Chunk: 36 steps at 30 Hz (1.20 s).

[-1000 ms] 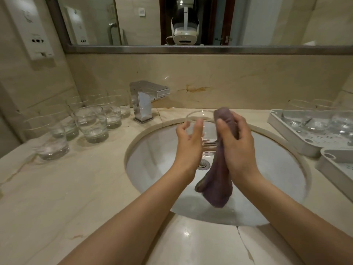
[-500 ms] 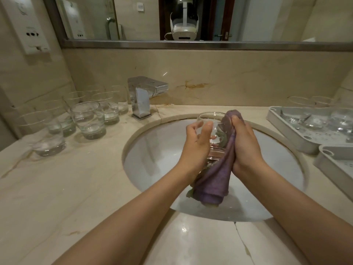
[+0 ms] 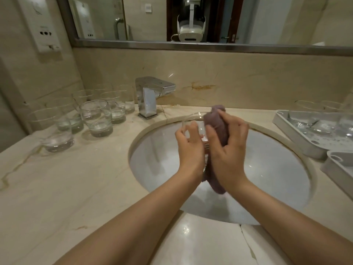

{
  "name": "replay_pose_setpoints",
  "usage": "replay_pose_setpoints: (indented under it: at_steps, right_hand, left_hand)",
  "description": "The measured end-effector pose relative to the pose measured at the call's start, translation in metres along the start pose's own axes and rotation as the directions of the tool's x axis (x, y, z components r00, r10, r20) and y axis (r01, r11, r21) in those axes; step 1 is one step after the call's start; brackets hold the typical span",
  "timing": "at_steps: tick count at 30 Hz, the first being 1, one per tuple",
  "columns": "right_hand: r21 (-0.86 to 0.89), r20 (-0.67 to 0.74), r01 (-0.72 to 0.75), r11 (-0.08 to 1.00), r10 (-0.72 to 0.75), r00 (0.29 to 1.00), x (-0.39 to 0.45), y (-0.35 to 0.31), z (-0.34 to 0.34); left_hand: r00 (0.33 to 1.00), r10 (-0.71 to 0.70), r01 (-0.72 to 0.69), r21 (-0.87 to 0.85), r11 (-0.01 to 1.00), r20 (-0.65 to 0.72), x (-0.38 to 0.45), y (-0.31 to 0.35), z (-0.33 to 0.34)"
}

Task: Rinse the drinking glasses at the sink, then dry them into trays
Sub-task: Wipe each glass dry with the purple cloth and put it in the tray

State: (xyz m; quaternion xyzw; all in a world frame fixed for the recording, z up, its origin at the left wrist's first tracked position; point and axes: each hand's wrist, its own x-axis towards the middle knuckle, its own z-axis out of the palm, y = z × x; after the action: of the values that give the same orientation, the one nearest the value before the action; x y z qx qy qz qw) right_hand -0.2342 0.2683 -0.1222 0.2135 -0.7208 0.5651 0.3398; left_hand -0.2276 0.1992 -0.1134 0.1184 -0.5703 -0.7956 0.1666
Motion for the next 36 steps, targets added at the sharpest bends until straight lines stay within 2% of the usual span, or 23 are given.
replay_pose_setpoints:
  at_steps: [2, 3, 6, 8, 10, 12, 14, 16, 17, 19, 20, 22, 24, 26, 28, 31, 33, 36]
  right_hand:
    - [0.159, -0.044, -0.204, 0.966, 0.213, 0.976, 0.011, 0.002, -0.007]
    - [0.270, -0.030, -0.313, 0.910, 0.333, 0.942, 0.017, 0.003, -0.011]
    - [0.523, 0.070, -0.548, 0.653, 0.608, 0.791, 0.030, 0.005, -0.023]
    - [0.531, 0.095, -0.613, 0.585, 0.677, 0.729, 0.033, 0.007, -0.026]
    - [0.548, 0.100, -0.630, 0.550, 0.705, 0.702, 0.032, 0.007, -0.026]
    - [0.545, 0.100, -0.648, 0.532, 0.726, 0.680, 0.030, 0.003, -0.025]
    - [0.527, 0.087, -0.636, 0.564, 0.708, 0.701, 0.028, -0.002, -0.025]
    - [0.475, 0.052, -0.573, 0.668, 0.629, 0.776, 0.024, -0.008, -0.023]
    - [0.398, 0.023, -0.509, 0.763, 0.546, 0.837, 0.021, -0.011, -0.021]
    - [0.168, 0.022, -0.281, 0.945, 0.281, 0.959, 0.010, -0.014, -0.016]
    - [0.080, 0.056, -0.157, 0.984, 0.153, 0.987, 0.005, -0.012, -0.012]
    - [-0.010, 0.079, -0.001, 1.000, 0.001, 0.997, -0.002, -0.005, -0.005]
    - [-0.010, -0.001, 0.009, 1.000, -0.009, 1.000, 0.000, -0.001, -0.005]
    - [0.058, -0.079, -0.114, 0.992, 0.118, 0.990, 0.010, 0.000, -0.011]
    - [0.248, -0.089, -0.313, 0.917, 0.344, 0.935, 0.020, 0.001, -0.019]
    - [0.553, 0.042, -0.558, 0.618, 0.649, 0.760, 0.030, 0.002, -0.025]
    - [0.620, 0.134, -0.635, 0.461, 0.735, 0.665, 0.032, 0.006, -0.026]
    - [0.619, 0.174, -0.676, 0.398, 0.770, 0.613, 0.035, 0.007, -0.029]
  left_hand:
    - [0.999, -0.007, 0.006, 0.025, 1.000, 0.053, -0.004, -0.002, 0.005]
    - [0.996, 0.011, -0.016, 0.050, 0.999, 0.086, -0.007, -0.002, 0.007]
    - [0.972, 0.071, -0.094, 0.098, 0.991, 0.222, -0.012, 0.001, 0.010]
    - [0.951, 0.086, -0.130, 0.131, 0.983, 0.296, -0.012, 0.004, 0.010]
    - [0.940, 0.104, -0.175, 0.197, 0.965, 0.324, -0.010, 0.008, 0.008]
    - [0.951, 0.072, -0.160, 0.276, 0.948, 0.301, -0.008, 0.012, 0.004]
    - [0.958, 0.074, -0.155, 0.283, 0.947, 0.277, -0.006, 0.015, 0.001]
    - [0.967, 0.082, -0.140, 0.235, 0.962, 0.242, -0.002, 0.014, -0.001]
    - [0.975, 0.065, -0.108, 0.197, 0.974, 0.213, -0.002, 0.016, -0.001]
    - [0.993, 0.019, -0.034, 0.126, 0.991, 0.121, 0.000, 0.017, -0.002]
    - [0.997, -0.004, -0.002, 0.093, 0.996, 0.074, 0.002, 0.016, -0.003]
    - [0.999, -0.017, 0.015, 0.051, 0.999, 0.031, 0.003, 0.015, -0.003]
    - [0.998, 0.024, -0.028, 0.073, 0.997, 0.059, -0.002, 0.014, -0.001]
    - [0.989, 0.048, -0.061, 0.092, 0.994, 0.138, -0.008, 0.010, 0.004]
    - [0.975, 0.047, -0.074, 0.119, 0.990, 0.216, -0.012, 0.005, 0.007]
    - [0.959, 0.054, -0.101, 0.157, 0.982, 0.278, -0.011, 0.004, 0.007]
    - [0.948, 0.051, -0.109, 0.167, 0.980, 0.314, -0.009, 0.008, 0.006]
    - [0.925, 0.029, -0.164, 0.329, 0.930, 0.380, -0.010, 0.015, 0.005]
